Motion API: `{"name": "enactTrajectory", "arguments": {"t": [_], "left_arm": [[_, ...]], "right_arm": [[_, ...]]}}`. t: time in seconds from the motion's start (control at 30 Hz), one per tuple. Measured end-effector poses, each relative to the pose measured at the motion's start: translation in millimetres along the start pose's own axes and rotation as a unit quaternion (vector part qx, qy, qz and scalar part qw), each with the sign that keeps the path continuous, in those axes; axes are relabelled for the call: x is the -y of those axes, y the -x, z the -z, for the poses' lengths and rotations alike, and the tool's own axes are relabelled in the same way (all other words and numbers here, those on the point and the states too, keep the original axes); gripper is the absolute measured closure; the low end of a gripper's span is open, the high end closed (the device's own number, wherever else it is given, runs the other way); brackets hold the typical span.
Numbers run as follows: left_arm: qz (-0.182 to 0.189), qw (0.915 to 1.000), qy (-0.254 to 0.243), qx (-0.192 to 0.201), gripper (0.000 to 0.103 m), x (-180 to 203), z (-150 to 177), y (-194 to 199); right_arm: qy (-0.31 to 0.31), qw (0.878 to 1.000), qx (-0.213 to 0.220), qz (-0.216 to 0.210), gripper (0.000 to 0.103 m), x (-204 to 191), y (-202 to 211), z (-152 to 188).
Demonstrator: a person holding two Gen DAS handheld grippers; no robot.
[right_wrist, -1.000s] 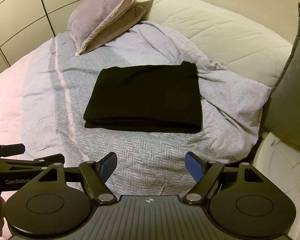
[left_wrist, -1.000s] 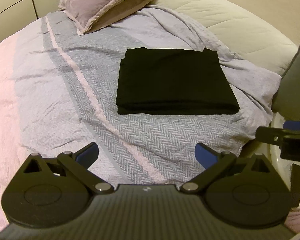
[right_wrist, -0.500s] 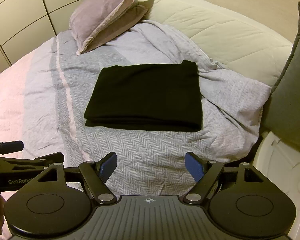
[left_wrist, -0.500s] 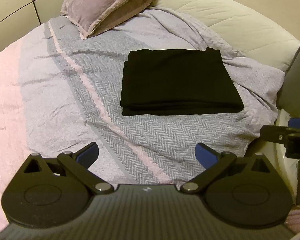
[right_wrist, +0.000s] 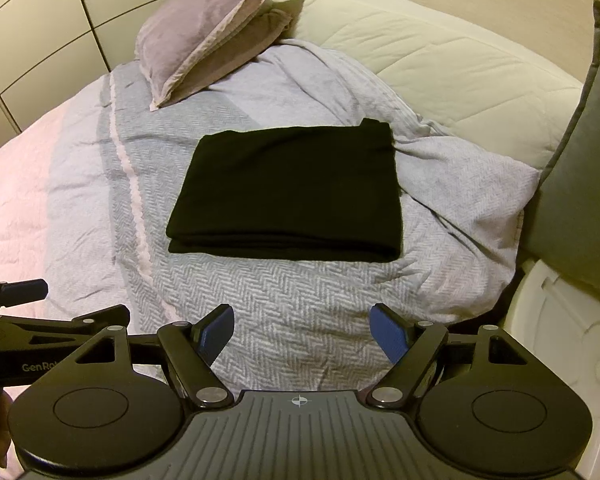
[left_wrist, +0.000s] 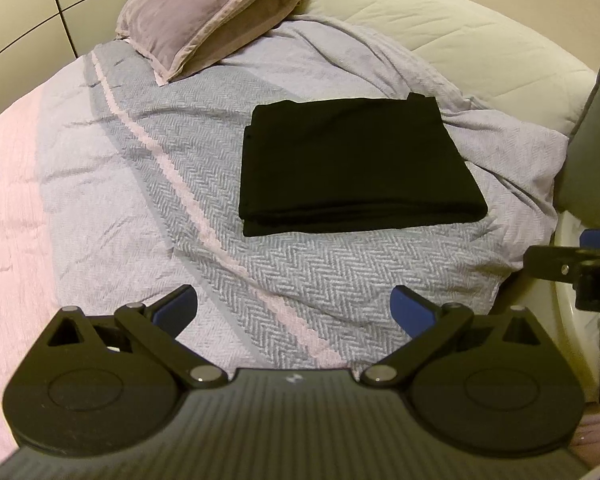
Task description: Fold clothes
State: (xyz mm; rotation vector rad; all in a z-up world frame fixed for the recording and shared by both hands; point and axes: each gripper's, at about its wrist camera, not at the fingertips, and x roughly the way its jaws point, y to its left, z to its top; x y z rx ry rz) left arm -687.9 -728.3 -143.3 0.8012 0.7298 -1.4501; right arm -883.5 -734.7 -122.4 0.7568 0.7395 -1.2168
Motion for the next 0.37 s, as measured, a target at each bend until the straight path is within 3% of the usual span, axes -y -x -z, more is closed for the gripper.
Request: {"name": "enactTrajectory", "arguments": {"t": [0.37], "left_arm": [[-0.004, 0.9999, -0.008, 0.006, 0.001, 2.0, 1.3, 0.9]], "right_arm": [[-0.003, 1.0, -0.002, 0.002, 0.025, 2.9, -1.4, -0.4]]}}
